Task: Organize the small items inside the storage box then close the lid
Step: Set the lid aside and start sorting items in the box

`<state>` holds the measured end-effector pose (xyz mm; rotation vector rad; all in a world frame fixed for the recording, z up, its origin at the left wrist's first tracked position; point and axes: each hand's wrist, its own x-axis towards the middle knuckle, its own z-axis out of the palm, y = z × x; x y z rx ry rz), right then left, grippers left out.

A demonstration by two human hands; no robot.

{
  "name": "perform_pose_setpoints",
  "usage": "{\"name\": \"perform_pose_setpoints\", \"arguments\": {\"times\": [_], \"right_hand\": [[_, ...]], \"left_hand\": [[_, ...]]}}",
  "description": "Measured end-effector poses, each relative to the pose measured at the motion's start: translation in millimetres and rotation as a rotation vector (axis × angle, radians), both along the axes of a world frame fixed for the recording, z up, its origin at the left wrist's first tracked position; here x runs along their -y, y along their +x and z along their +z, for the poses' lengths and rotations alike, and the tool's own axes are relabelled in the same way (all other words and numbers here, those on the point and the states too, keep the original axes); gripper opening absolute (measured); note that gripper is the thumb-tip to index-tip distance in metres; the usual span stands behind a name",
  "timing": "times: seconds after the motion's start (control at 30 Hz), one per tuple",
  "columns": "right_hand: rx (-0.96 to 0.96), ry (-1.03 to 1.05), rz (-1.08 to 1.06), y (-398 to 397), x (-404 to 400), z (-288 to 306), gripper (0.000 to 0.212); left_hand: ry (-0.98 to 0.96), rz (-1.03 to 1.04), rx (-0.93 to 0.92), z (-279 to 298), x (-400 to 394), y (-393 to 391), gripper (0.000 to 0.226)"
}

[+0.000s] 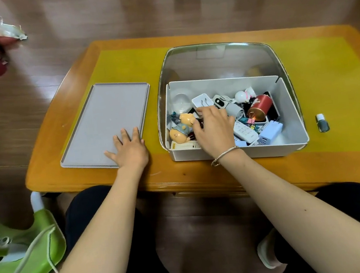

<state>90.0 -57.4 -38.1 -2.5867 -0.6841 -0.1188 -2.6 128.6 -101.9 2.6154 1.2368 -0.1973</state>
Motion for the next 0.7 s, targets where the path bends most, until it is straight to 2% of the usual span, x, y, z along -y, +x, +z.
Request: {"name": "perform_pose_setpoints", "arguments": {"times": [0.07,0.2,0.3,0.4,0.47,0.6,0.7], "right_hand": [[0.039,0.002,-0.032,9,17,3,0.034],[0.096,-0.064,-0.115,31,61,11,0.035],[0.127,-0.135,-0.175,48,95,18,0.039],[0.138,-0.174,-0.229,63,124,22,0.042],[0.104,-0.194,-0.280,70,140,21,0.049],[-0.098,-0.187,-0.338,75,163,13,0.068],[-0.219,-0.107,-0.330,76,166,9,0.067]], "left_hand": [[-0.024,0.015,0.030,14,4,7,0.045],[-0.029,-0.051,0.368,43,24,23,0.050],[-0.163,-0.127,0.514,64,43,39,0.053],[-0.227,-0.183,0.487,75,58,54,0.049],[-0.196,-0.200,0.422,76,64,61,0.048],[-0.097,-0.198,0.337,69,68,64,0.070],[-0.017,-0.212,0.297,63,68,62,0.077]]}}
